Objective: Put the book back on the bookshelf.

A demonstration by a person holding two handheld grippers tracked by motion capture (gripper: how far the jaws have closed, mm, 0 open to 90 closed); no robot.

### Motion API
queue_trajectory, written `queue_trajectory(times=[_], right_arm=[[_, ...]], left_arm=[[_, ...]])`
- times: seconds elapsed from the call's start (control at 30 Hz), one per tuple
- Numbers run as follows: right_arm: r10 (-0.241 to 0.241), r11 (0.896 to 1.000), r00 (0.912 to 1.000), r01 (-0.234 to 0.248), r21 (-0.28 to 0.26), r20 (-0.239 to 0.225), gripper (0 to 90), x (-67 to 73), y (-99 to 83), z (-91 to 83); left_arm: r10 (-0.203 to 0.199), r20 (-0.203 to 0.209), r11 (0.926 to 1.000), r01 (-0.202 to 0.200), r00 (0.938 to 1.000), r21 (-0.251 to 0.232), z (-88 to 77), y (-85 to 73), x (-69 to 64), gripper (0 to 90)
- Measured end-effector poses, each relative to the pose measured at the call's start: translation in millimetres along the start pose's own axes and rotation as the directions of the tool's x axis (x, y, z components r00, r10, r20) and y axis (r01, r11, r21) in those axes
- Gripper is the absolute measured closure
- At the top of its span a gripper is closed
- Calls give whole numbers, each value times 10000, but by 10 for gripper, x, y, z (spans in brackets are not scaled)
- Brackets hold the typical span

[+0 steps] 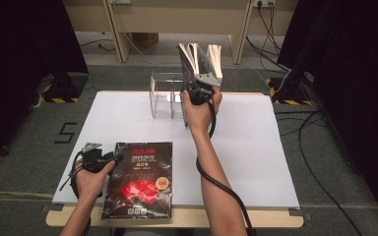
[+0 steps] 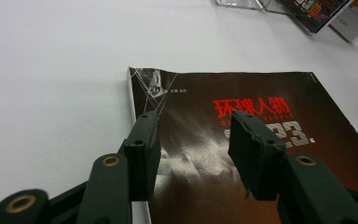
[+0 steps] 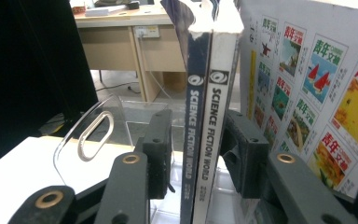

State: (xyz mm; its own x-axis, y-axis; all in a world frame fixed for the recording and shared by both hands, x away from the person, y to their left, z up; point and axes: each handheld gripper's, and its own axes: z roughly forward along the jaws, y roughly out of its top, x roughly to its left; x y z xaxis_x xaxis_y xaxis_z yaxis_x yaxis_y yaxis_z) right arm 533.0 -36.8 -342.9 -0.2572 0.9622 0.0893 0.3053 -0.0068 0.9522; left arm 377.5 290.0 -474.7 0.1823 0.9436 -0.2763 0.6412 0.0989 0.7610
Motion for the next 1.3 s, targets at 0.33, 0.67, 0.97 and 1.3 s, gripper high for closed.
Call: queue_trajectory(times=[0.33, 0.67, 0.97, 1.3], right_arm=[[60, 9999, 9999, -58, 149, -86, 613, -35, -29, -57], [268, 9992, 9989, -258, 290, -377, 572, -86, -43, -137], [405, 9972, 9972, -364, 648, -635, 572, -128, -111, -186], [376, 9934, 9955, -277, 1114, -875, 570, -146, -170, -232]], left_arm=[[21, 12, 10000, -21, 10000, 19, 6, -1, -4, 511], [-36, -3, 10000, 36, 10000, 65, 3, 2, -5, 487], [-61, -13, 9999, 61, 10000, 120, 7, -1, -2, 482], [-62, -36, 9999, 62, 10000, 154, 12, -6, -9, 476]])
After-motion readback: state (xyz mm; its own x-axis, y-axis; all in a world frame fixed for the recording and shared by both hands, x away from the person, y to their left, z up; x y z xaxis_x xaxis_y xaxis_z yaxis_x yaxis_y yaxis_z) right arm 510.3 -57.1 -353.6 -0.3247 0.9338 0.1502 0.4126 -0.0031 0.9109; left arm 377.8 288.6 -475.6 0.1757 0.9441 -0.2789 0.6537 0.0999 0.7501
